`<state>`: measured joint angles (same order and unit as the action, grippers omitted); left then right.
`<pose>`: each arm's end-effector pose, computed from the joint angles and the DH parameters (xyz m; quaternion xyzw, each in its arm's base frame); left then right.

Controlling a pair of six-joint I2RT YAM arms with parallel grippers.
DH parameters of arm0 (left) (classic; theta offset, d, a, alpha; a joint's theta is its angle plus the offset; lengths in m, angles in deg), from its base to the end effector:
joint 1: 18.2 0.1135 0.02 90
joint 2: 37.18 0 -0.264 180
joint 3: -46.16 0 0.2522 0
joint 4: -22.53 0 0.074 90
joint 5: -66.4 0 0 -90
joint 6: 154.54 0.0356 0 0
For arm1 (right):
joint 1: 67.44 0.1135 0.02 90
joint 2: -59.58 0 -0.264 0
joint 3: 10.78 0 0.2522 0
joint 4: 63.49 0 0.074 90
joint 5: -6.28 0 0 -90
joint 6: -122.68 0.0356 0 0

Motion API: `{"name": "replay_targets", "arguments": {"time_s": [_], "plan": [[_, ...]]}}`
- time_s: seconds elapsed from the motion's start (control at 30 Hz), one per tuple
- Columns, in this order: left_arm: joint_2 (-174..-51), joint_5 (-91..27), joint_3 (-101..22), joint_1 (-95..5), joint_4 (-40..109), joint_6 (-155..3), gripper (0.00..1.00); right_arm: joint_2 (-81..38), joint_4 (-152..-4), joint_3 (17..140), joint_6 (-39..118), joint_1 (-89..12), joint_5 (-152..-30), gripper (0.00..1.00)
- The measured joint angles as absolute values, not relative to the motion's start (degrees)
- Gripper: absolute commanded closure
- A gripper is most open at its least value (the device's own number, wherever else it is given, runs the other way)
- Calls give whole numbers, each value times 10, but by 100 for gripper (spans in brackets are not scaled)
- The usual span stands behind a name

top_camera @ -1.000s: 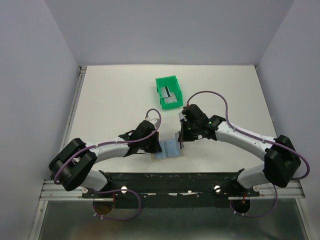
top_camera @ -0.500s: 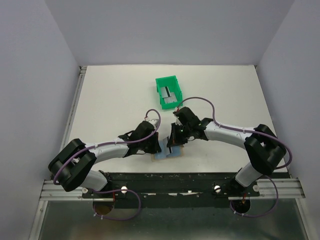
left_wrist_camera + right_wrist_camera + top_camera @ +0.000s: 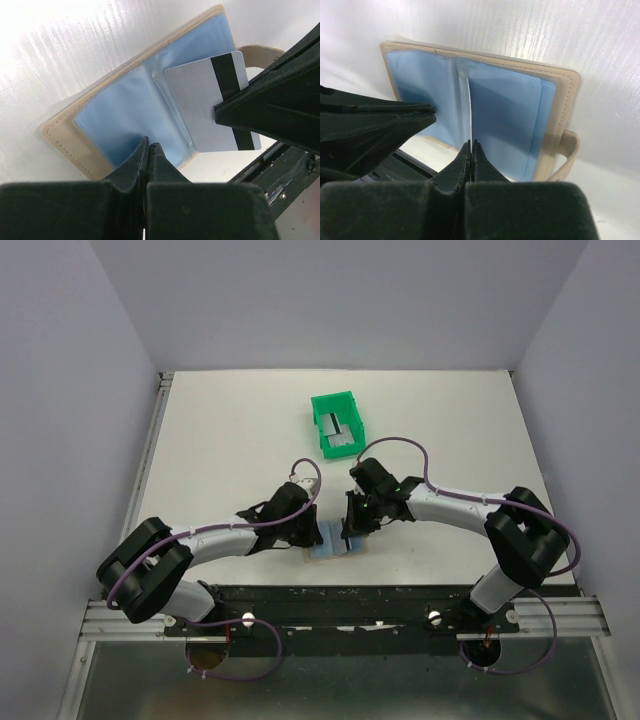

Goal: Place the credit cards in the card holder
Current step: Insert the credit card into the card holder.

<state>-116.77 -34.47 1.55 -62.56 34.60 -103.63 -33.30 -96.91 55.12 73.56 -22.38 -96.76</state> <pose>0.1763 -0.1818 0.1488 0.0772 0.9238 -0.3083 0.2133 0.2145 0.2263 0.1683 -0.0640 0.9589 0.2533 0.1109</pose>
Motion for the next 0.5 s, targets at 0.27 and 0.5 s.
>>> {"name": "replay_targets", "arguments": {"time_s": [0.27,0.5], "plan": [[-1154,-334,23,-626,347,-1036,100,-333,-968,550,730,-224,-966,100],[-1098,-309,32,-624,373,-1035,100,-323,-961,536,728,-224,-967,100]]}}
